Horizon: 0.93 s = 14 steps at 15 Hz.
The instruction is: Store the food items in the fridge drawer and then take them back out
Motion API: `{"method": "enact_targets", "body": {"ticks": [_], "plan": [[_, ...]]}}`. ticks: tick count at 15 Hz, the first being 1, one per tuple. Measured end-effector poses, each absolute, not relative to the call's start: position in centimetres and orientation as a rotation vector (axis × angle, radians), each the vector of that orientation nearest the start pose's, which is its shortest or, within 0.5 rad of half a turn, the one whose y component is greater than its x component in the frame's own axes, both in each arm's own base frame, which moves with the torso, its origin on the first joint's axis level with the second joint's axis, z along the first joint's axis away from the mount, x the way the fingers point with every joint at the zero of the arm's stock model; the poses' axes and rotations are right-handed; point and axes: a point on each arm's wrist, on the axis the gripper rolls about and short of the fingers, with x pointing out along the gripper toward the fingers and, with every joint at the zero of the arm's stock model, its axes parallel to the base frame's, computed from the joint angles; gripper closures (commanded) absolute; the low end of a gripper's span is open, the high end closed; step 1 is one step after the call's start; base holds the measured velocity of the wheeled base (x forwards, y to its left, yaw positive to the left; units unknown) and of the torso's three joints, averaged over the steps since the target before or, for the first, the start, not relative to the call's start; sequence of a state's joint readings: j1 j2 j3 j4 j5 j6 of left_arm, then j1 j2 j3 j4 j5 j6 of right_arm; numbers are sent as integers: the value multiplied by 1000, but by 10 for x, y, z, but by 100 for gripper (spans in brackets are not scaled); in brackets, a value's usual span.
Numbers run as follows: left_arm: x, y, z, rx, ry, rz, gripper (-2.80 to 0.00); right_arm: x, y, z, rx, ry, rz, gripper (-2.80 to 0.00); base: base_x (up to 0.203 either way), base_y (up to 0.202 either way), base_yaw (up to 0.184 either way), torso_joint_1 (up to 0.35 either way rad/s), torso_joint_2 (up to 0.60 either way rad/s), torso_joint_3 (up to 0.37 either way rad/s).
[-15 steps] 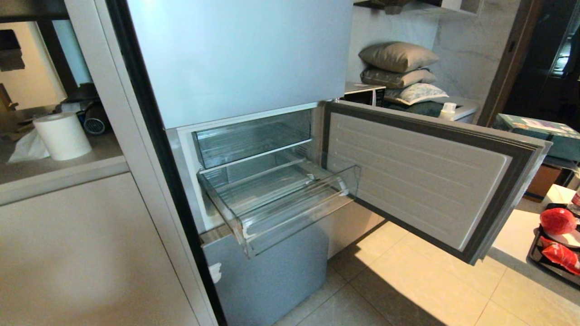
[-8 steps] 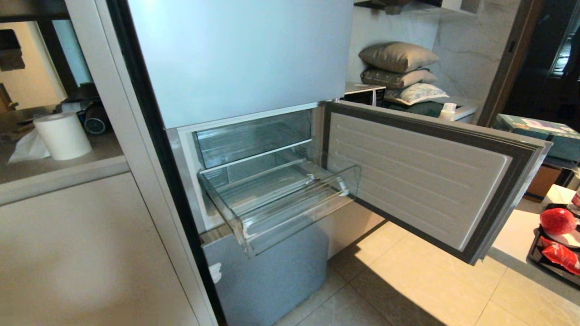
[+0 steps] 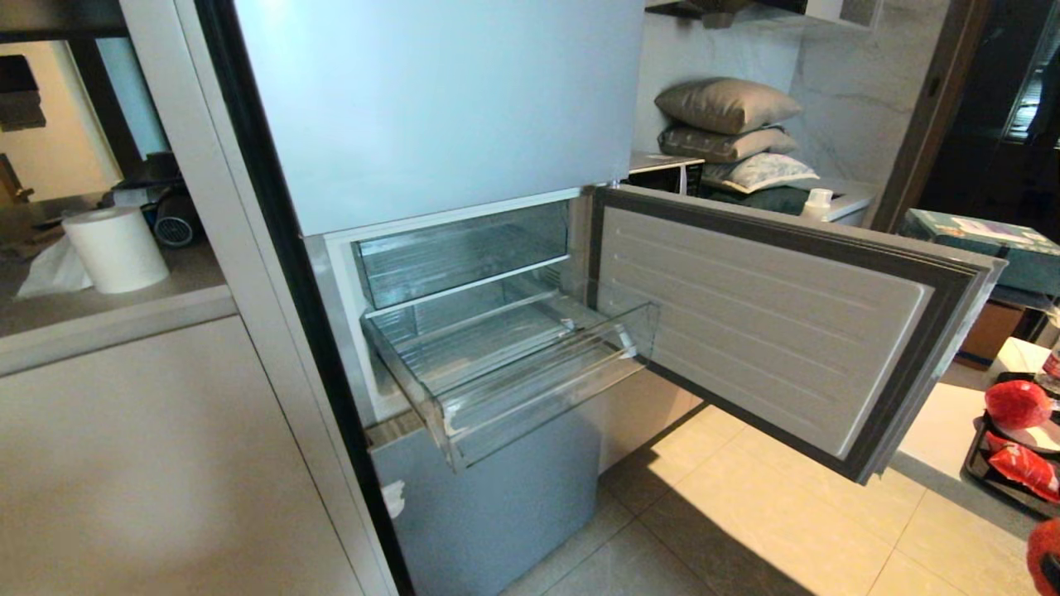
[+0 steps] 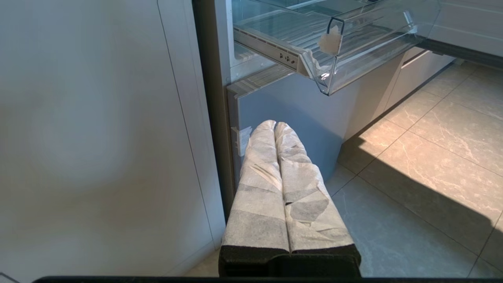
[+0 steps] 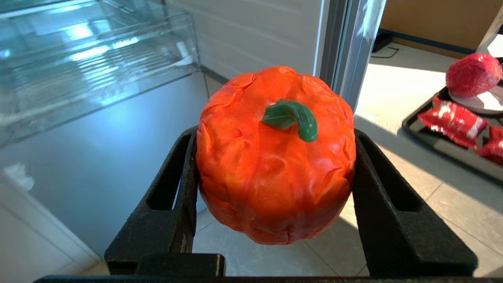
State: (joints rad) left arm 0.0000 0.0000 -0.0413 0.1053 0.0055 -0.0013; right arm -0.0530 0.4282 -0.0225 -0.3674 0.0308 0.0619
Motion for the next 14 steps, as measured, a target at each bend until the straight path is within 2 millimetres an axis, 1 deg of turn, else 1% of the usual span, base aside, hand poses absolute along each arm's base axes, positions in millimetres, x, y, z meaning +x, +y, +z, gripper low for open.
{"method": "enact_targets", "body": {"ticks": [3, 6, 8, 14], "plan": [[-26, 0, 76, -1, 64, 6, 0, -5, 0, 94, 58, 72, -19, 0, 0, 0, 0, 0, 0, 0], [-26, 0, 76, -1, 64, 6, 0, -18, 0, 80, -3, 37, -13, 0, 0, 0, 0, 0, 0, 0], [-26, 0, 76, -1, 64, 6, 0, -21, 0, 77, -45, 23, -8, 0, 0, 0, 0, 0, 0, 0], [-26, 0, 76, -1, 64, 5, 0, -23, 0, 75, -48, 4, -7, 0, 0, 0, 0, 0, 0, 0]]}}
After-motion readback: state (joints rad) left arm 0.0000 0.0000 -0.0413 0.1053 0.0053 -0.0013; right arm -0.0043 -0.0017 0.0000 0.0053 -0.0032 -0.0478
